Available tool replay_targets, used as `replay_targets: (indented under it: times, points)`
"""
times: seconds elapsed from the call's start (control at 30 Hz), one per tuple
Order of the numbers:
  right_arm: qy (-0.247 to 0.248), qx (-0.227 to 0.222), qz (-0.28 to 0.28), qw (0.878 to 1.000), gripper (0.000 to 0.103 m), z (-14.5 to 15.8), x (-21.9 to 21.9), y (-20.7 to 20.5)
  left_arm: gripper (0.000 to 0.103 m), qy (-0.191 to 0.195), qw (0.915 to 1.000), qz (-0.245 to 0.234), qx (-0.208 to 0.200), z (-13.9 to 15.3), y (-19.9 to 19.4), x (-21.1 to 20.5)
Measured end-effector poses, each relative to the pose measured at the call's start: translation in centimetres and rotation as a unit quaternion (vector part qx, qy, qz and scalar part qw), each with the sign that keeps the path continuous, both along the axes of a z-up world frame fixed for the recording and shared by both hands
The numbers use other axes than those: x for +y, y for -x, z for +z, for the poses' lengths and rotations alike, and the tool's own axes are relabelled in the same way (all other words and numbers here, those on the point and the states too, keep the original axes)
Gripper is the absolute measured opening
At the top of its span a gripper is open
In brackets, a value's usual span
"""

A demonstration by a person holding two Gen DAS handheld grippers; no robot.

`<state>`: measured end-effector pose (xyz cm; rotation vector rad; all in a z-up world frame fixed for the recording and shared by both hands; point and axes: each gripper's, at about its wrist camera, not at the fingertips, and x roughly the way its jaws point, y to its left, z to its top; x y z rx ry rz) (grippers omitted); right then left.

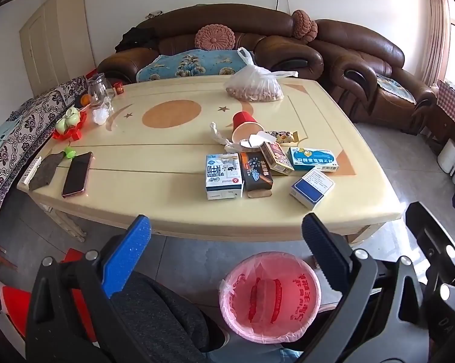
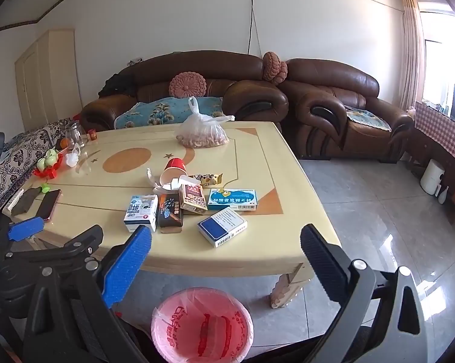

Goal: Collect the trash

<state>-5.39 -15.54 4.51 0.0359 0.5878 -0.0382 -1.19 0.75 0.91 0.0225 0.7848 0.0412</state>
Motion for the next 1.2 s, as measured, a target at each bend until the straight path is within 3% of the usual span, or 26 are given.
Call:
replay_targets:
  times: [1.2]
  points:
    - [-0.001, -0.005, 0.005, 1.000, 0.097, 1.1, 0.1, 0.1, 0.098, -0.009, 0.9999, 0.011, 0.000, 0.6, 0.6, 0.3]
